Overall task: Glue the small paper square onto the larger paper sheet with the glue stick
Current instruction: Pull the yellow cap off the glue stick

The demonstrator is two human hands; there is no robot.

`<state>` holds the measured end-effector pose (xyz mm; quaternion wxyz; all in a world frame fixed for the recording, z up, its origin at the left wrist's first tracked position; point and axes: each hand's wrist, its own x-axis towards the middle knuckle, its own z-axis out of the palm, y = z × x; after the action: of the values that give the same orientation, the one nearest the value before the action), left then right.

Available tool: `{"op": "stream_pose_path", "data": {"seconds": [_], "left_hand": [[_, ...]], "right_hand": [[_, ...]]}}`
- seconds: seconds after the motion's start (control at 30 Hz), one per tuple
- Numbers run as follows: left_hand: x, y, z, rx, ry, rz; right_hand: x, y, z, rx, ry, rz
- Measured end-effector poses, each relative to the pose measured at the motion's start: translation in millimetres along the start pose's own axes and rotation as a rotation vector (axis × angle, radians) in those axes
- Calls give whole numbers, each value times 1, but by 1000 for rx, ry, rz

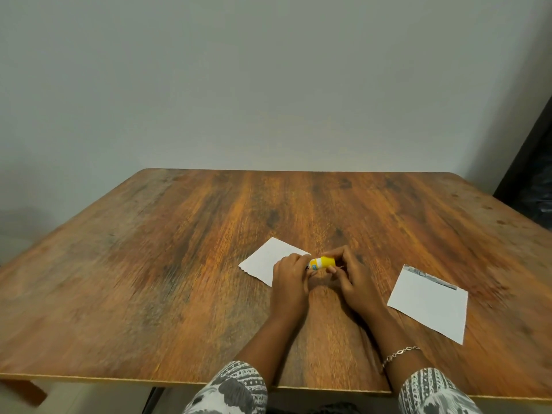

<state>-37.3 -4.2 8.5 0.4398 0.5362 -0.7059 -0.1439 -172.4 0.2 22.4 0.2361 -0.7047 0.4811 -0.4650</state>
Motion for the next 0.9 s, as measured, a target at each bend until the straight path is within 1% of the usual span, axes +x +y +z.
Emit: {"op": "stream_pose_path", "data": {"seconds": [0.13,0.27,0.43,0.6,0.7,0.8,0.9], "left_hand": [[-1,-1,1,4,-23,-7],[-1,-1,1,19,-45,40],[0,-4,4,39,-37,125],[2,-3,1,4,51,44],[2,-2,1,9,70,14],[3,-1,-1,-24,104,-48],[1,3,-3,-68,112,-51]], "right_hand": [[-1,3,0,84,-4,41],[0,10,-5,217,-41,111],[0,14,-5,223,-8,116],[2,14,-11,417,96,159],[5,15,-11,345,110,143],[14,16,-13,227,239,176],[28,22,-20,124,316,265]]}}
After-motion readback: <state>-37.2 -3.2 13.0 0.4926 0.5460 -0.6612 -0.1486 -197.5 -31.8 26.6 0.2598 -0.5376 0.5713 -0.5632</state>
